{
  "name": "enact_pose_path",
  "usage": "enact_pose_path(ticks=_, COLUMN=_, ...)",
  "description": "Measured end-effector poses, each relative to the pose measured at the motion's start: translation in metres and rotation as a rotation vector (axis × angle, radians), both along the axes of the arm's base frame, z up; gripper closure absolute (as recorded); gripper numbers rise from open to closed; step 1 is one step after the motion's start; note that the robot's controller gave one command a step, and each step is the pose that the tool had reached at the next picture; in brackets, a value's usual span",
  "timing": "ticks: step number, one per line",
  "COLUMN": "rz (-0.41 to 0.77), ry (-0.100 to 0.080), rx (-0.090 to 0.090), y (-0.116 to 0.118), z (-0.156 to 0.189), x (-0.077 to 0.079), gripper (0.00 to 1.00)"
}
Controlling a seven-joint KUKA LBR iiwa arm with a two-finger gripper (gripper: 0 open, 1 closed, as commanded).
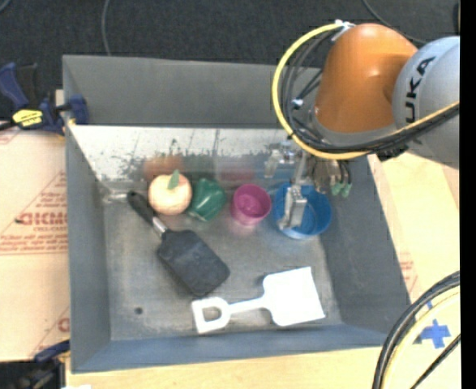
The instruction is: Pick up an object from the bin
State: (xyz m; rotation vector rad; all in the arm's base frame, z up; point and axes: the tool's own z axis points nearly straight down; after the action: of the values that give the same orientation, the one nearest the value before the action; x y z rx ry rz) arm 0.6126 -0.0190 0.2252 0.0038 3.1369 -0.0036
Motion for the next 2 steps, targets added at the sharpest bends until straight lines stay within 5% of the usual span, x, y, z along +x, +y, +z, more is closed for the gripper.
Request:
enact_pose_path(ticks=1, rz=0.000, ry=0.000, rx=0.000, y=0.000, z=-0.001, x=0.000, gripper=0.00)
enact_pose_path(ticks=2, rz=-0.041, ry=0.004, rx=0.001, y=0.005, z=-0.075, x=-0.012, gripper=0.00)
